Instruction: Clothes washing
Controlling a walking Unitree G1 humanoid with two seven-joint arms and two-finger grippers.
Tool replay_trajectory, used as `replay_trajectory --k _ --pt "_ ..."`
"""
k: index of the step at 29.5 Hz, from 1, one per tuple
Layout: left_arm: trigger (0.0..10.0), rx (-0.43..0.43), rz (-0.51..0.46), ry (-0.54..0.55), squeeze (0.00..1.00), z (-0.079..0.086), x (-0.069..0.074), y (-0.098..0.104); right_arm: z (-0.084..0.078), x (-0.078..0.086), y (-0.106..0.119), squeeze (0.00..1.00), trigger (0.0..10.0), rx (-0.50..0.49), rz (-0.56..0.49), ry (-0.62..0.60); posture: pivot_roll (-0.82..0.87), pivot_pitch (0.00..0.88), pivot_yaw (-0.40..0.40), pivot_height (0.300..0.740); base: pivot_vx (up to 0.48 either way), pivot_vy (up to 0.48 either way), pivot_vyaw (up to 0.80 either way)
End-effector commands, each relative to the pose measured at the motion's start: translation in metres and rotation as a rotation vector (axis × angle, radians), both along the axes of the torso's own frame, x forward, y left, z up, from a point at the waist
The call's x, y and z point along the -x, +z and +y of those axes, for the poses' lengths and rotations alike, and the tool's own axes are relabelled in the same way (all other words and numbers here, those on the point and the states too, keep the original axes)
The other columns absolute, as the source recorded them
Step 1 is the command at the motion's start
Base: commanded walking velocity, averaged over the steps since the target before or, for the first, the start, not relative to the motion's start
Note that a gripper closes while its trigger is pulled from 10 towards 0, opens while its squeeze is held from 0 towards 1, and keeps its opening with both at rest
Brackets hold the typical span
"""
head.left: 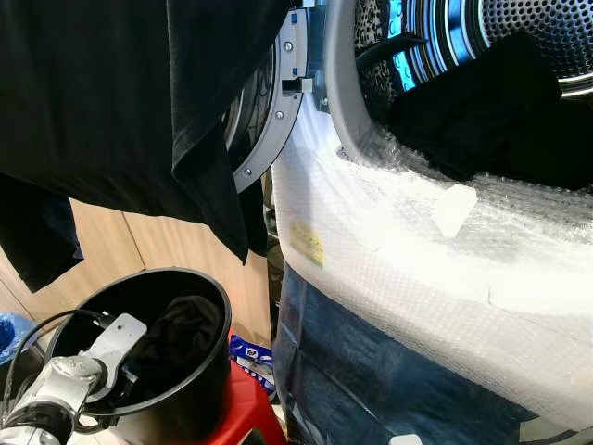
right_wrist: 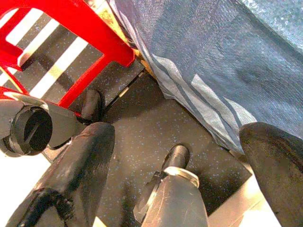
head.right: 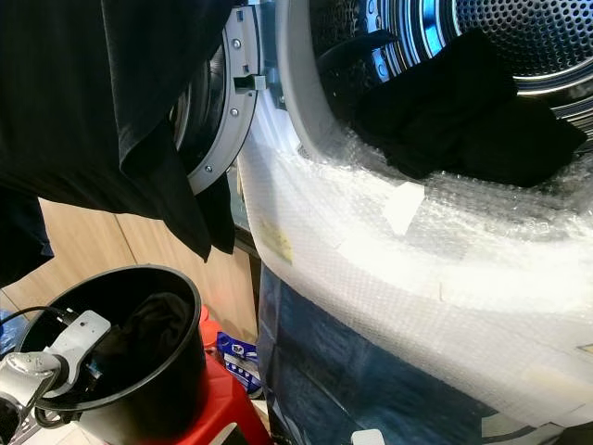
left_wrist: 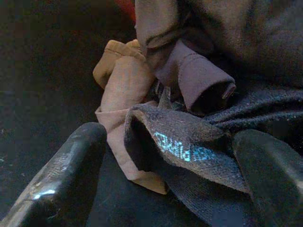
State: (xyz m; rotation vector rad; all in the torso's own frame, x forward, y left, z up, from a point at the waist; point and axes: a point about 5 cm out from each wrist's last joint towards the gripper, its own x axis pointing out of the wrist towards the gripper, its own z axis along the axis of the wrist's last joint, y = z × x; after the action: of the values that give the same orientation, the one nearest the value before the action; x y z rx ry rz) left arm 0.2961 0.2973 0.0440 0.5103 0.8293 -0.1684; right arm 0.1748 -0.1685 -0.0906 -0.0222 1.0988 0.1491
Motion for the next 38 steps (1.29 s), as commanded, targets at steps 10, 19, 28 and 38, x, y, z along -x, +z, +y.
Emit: replay_trajectory --k 10,19,28,38 --pt "0.0 -0.004 0.000 0.001 0.00 -0.003 -0.005 0.003 -0.002 0.008 -0.004 0.00 10.0 -0.010 0.014 -0.051 0.13 0.000 0.039 0.740 0.000 0.000 0.00" --pt "0.0 0.000 0.011 0.001 0.00 -0.003 -0.002 -0.001 -0.008 0.016 -0.006 0.00 10.0 0.031 0.043 -0.025 0.12 0.000 0.044 0.740 0.000 0.000 0.00" --pt "0.0 0.007 0.010 -0.024 0.00 -0.005 -0.001 -0.002 -0.008 0.019 -0.008 0.00 10.0 0.052 0.052 0.001 0.11 0.000 0.045 0.740 0.000 0.000 0.00" --pt "0.0 0.006 0.012 -0.039 0.00 -0.006 -0.001 -0.003 -0.007 0.020 -0.008 0.00 10.0 0.065 0.054 0.031 0.12 0.000 0.044 0.740 0.000 0.000 0.00"
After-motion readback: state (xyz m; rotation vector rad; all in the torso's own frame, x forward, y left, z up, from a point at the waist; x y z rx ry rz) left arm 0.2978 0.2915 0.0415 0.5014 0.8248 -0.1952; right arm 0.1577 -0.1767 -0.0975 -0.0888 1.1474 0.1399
